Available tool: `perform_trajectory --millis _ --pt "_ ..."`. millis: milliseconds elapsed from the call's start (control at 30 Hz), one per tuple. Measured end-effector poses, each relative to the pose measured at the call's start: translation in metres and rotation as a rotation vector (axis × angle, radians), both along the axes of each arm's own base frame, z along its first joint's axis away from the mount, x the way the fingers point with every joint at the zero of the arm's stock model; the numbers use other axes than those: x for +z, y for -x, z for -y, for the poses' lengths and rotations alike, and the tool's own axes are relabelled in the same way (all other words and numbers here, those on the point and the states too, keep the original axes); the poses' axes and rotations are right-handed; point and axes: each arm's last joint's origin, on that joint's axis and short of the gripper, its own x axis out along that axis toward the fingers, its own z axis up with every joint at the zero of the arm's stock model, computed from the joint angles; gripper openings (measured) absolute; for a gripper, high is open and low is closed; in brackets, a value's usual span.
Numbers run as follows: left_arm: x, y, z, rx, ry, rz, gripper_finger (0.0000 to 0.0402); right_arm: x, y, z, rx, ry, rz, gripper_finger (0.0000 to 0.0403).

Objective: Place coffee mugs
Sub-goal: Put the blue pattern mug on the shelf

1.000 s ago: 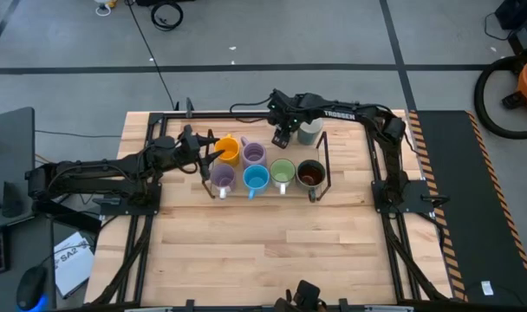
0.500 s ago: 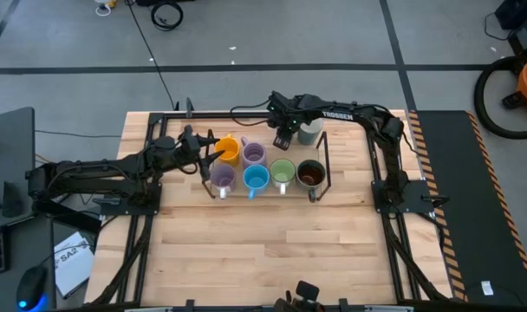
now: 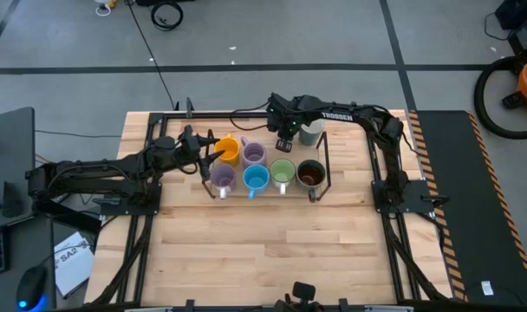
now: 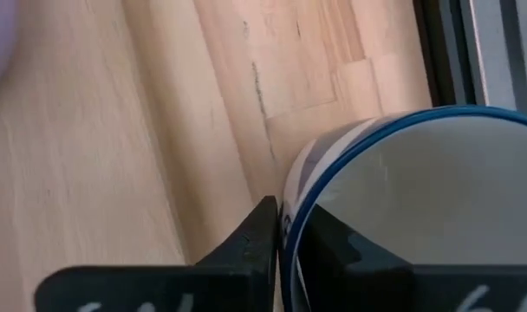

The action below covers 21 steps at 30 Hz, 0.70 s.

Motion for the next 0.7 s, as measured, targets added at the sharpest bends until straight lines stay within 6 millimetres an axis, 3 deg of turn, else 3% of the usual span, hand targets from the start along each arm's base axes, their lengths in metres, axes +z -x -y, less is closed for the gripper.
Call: perform_trajectory --millis 300,700 --pt "0.000 0.000 0.000 0.000 0.000 0.000 0.0203 0.002 0.001 -0.001 0.118 0.025 -0.047 0.0038" --pt "0.000 0.000 0.000 0.000 0.001 -0.004 0.0203 0.038 -0.005 -0.002 0.186 0.051 -0.046 0.0040"
